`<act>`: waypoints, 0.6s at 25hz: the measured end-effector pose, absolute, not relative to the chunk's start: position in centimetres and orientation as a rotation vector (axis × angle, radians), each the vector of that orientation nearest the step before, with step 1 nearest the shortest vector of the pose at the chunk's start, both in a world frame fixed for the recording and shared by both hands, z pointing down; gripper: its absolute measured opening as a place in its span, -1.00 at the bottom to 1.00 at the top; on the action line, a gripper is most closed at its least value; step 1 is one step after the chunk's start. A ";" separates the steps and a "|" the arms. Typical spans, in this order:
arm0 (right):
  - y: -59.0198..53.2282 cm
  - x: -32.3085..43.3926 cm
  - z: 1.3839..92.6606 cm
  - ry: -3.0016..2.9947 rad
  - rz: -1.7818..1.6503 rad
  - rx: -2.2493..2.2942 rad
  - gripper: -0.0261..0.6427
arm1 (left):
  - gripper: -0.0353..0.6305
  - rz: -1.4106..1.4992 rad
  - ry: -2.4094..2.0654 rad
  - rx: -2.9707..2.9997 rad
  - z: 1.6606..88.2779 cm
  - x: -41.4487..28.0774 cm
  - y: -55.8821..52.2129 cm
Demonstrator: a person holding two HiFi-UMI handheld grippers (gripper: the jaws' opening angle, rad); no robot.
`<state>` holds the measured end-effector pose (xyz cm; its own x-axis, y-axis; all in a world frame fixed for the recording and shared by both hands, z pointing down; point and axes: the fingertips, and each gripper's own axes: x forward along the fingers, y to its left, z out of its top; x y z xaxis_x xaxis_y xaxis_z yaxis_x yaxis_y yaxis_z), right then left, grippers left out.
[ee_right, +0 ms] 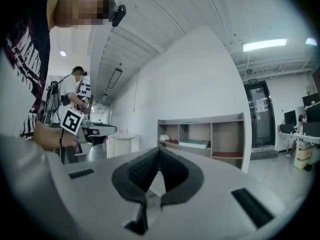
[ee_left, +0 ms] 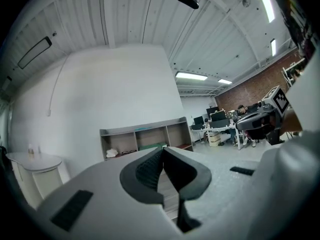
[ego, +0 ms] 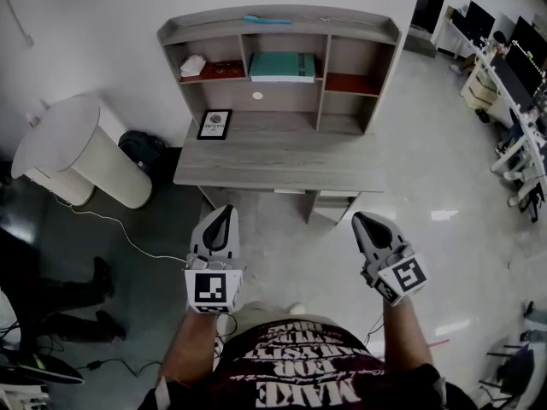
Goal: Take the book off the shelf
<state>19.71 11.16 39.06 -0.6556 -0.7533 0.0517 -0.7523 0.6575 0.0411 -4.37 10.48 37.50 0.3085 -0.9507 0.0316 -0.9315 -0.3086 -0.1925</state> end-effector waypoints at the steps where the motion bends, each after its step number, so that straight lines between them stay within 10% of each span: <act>1: 11.0 19.8 39.2 -2.798 -0.016 1.270 -0.91 | -0.87 -0.205 1.764 -2.431 37.7 -4.3 10.3; 15: 8.5 20.2 39.0 -2.813 0.004 1.329 -0.91 | -0.87 -0.199 1.733 -2.436 38.0 -4.3 7.5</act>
<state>20.19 8.51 39.04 -0.6348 -0.7721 0.0292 -0.7722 0.6353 0.0106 -4.30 7.55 38.00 0.3260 -0.9451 0.0240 -0.9258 -0.3243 -0.1943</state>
